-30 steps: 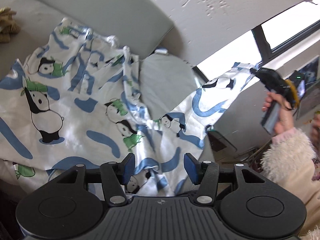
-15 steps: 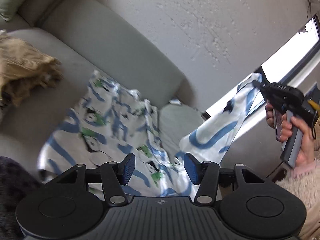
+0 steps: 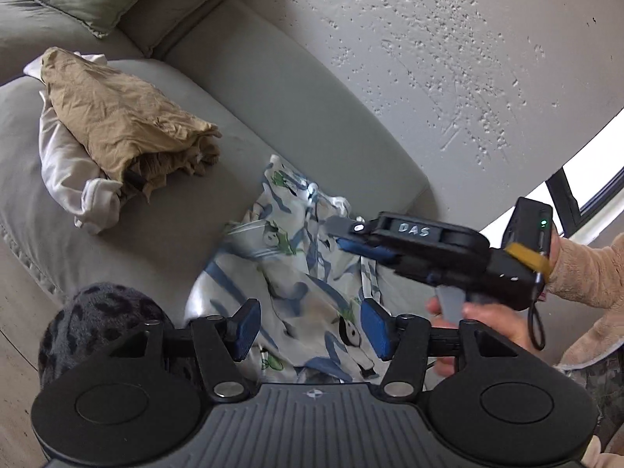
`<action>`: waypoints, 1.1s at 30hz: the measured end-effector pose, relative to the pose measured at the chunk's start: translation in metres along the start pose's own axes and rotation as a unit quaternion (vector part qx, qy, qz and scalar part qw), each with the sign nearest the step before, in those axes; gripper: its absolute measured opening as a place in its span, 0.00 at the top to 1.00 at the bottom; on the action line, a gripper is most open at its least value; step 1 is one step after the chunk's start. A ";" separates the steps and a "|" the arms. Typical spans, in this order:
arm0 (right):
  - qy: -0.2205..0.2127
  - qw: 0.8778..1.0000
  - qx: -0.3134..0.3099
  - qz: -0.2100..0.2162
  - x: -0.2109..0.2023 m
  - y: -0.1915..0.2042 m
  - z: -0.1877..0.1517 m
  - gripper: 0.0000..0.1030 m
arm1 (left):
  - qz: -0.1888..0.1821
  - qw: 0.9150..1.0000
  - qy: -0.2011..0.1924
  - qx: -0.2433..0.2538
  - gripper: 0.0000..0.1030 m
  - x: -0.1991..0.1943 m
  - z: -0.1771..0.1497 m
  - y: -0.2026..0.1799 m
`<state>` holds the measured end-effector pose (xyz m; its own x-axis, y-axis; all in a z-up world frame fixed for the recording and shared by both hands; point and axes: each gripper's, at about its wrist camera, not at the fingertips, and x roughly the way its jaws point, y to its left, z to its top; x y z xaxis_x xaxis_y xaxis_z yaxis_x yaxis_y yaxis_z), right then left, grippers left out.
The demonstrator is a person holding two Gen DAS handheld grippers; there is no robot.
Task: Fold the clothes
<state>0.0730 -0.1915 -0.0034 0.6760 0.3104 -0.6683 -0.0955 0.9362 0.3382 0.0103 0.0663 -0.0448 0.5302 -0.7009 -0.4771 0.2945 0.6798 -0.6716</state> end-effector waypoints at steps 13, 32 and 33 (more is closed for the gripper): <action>-0.006 0.995 0.090 -0.036 -0.094 -0.122 -0.073 0.47 | -0.025 0.993 0.104 0.048 0.46 0.075 -0.031 -0.054; -0.060 0.940 0.332 -0.052 -0.134 -0.260 -0.168 0.47 | 0.072 0.973 0.144 0.165 0.30 0.143 -0.063 -0.108; -0.059 0.940 0.332 -0.051 -0.133 -0.260 -0.167 0.47 | 0.077 0.973 0.144 0.163 0.29 0.144 -0.063 -0.106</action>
<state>-0.1140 -0.4485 -0.1134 0.7366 0.1675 -0.6553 0.4248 0.6393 0.6410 0.0053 -0.1202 -0.0775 0.3577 -0.5850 -0.7279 0.4912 0.7808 -0.3861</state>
